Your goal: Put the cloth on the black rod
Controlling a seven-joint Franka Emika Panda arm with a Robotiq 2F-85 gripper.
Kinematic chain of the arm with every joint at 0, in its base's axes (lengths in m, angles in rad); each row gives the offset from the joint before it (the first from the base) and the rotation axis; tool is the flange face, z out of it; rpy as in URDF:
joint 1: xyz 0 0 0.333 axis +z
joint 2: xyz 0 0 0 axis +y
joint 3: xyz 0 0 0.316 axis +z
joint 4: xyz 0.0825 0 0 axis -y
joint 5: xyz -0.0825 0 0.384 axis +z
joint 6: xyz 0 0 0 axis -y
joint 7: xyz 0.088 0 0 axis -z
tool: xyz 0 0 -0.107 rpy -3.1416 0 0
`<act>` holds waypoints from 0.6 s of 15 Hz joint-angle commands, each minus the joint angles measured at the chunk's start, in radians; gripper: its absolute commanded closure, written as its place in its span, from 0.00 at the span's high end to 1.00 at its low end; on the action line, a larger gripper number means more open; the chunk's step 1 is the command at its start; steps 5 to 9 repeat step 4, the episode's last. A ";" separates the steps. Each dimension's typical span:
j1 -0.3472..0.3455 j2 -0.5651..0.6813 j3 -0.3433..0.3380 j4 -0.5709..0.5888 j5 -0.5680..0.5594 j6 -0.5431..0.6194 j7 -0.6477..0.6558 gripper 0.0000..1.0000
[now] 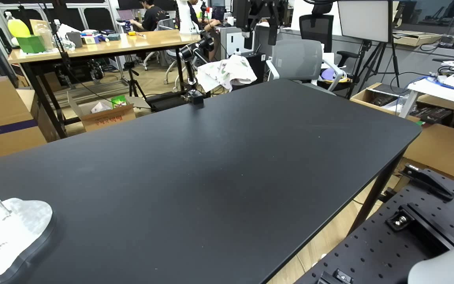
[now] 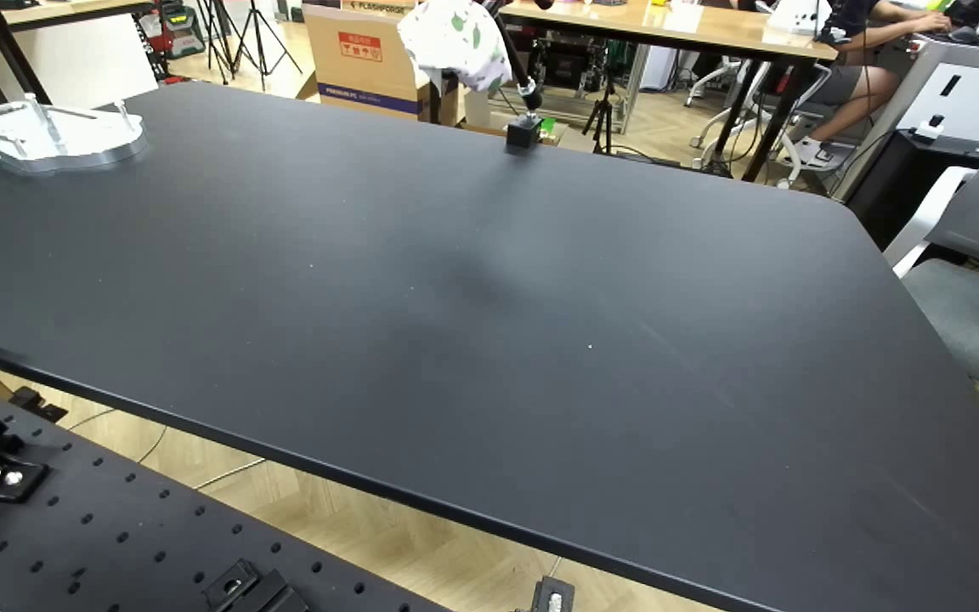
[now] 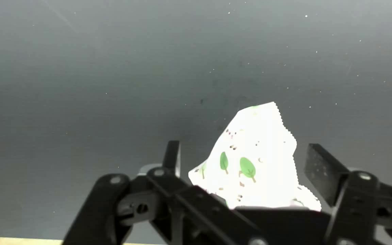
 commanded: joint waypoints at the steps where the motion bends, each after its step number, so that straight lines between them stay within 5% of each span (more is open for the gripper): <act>1: 0.003 -0.007 -0.002 0.000 0.000 -0.004 0.000 0.97; 9: 0.003 -0.010 -0.002 -0.007 0.000 -0.004 0.001 0.97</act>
